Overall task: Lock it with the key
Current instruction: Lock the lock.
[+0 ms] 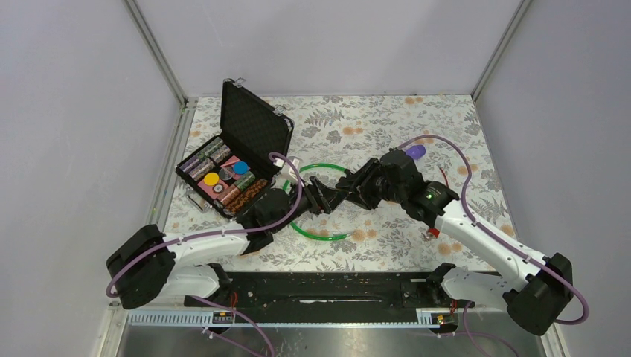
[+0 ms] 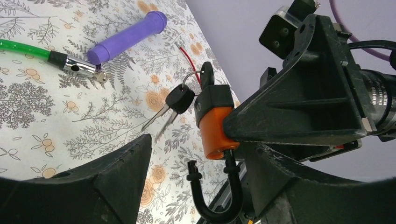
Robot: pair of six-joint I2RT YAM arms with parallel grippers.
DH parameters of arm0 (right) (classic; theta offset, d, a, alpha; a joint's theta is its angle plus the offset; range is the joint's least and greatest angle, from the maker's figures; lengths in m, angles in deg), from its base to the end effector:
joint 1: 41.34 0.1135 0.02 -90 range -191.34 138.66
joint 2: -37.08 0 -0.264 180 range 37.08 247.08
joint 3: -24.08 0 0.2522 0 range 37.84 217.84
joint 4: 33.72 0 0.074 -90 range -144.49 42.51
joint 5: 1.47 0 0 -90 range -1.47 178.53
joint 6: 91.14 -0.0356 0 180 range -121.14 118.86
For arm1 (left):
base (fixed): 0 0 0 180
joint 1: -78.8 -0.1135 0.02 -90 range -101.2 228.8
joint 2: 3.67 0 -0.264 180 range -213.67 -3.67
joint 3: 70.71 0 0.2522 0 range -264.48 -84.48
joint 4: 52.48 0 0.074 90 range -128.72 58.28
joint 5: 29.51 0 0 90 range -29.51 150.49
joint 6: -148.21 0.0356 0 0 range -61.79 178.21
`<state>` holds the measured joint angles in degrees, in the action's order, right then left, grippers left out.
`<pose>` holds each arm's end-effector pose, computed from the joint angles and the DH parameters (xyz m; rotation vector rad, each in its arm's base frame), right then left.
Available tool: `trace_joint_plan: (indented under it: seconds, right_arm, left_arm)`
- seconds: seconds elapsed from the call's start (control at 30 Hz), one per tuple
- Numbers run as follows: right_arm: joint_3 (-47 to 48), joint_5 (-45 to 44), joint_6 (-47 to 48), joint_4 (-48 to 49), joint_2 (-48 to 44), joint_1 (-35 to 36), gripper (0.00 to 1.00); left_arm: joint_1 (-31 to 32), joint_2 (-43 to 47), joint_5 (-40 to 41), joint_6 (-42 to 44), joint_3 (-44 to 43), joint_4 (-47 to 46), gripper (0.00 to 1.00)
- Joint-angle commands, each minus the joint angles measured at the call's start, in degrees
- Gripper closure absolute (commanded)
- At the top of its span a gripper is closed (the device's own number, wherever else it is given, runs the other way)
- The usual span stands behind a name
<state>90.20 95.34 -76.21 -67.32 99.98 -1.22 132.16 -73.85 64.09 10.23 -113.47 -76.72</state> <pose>0.1853 0.1617 0.3074 0.6406 2.3065 1.2336 0.1592 -0.2103 0.2396 0.0309 1.7934 -1.2762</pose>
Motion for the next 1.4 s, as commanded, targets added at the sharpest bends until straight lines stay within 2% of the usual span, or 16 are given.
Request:
trace_joint_plan:
  seconds: [0.0,0.03,0.1,0.13,0.27,0.3,0.4,0.53,0.6,0.7,0.9,1.0,1.07,1.2,1.27,1.37]
  right_arm:
    - [-0.67,3.60,-2.71,5.17,0.31,0.52,0.64]
    - [-0.77,4.09,-2.87,5.83,0.46,0.52,0.64]
    - [-0.31,4.54,-2.94,5.91,0.99,0.52,0.64]
    - [0.05,4.80,-2.85,5.88,1.47,0.49,0.63]
    - [-0.23,3.82,-0.92,5.91,1.83,0.54,0.49]
    - [-0.84,2.96,-0.44,5.98,1.57,0.54,0.45]
    - [-2.58,0.42,0.63,6.79,0.25,0.43,0.35]
    - [-3.54,-3.26,4.29,7.46,-1.50,0.40,0.13]
    - [-3.66,-4.96,6.86,7.56,-2.08,0.39,0.08]
    - [-3.89,-6.44,10.87,7.53,-2.69,-0.02,0.08]
    - [-2.19,-7.25,23.18,8.91,-3.51,-0.52,0.14]
    - [-0.66,-9.31,17.49,7.14,-2.81,-0.70,0.15]
    - [-0.57,-7.18,10.55,9.07,-1.59,-0.62,0.20]
    - [-2.85,-1.76,-3.59,18.48,1.22,-0.61,0.24]
    - [-3.97,-0.81,-6.87,24.40,2.04,-0.59,0.24]
    - [-1.82,-0.21,-7.22,23.54,3.22,-0.61,0.22]
  left_arm:
    - [1.02,-1.04,6.75,-0.47,-0.95,-10.32,0.33]
    - [1.12,-1.18,7.41,-0.36,-0.71,-11.14,0.38]
    - [1.34,-1.13,8.30,-0.39,-0.75,-11.37,0.53]
    - [1.39,-1.07,8.43,-0.11,-0.86,-11.18,0.65]
    - [1.42,-0.37,10.23,0.37,-1.99,-6.69,0.97]
    - [1.43,-0.28,10.40,0.35,-2.44,-5.34,1.00]
    - [1.41,-0.10,10.40,0.09,-3.85,-2.75,1.00]
    - [1.40,1.12,11.35,-0.40,-4.47,0.70,1.00]
    - [1.48,2.10,11.88,-0.11,-5.16,3.19,1.00]
    - [1.24,3.89,12.50,0.53,-6.31,7.09,1.00]
    - [-0.58,7.11,9.14,3.28,-10.61,17.27,1.00]
    - [-0.62,8.39,8.67,7.36,-10.80,17.87,1.00]
    - [-0.63,8.71,9.07,9.58,-10.72,17.31,1.00]
    - [-0.59,8.71,8.79,12.21,-11.96,16.82,1.00]
    - [-0.60,8.86,8.71,12.38,-12.41,16.98,1.00]
    - [-0.63,9.21,8.51,12.19,-12.41,17.03,1.00]
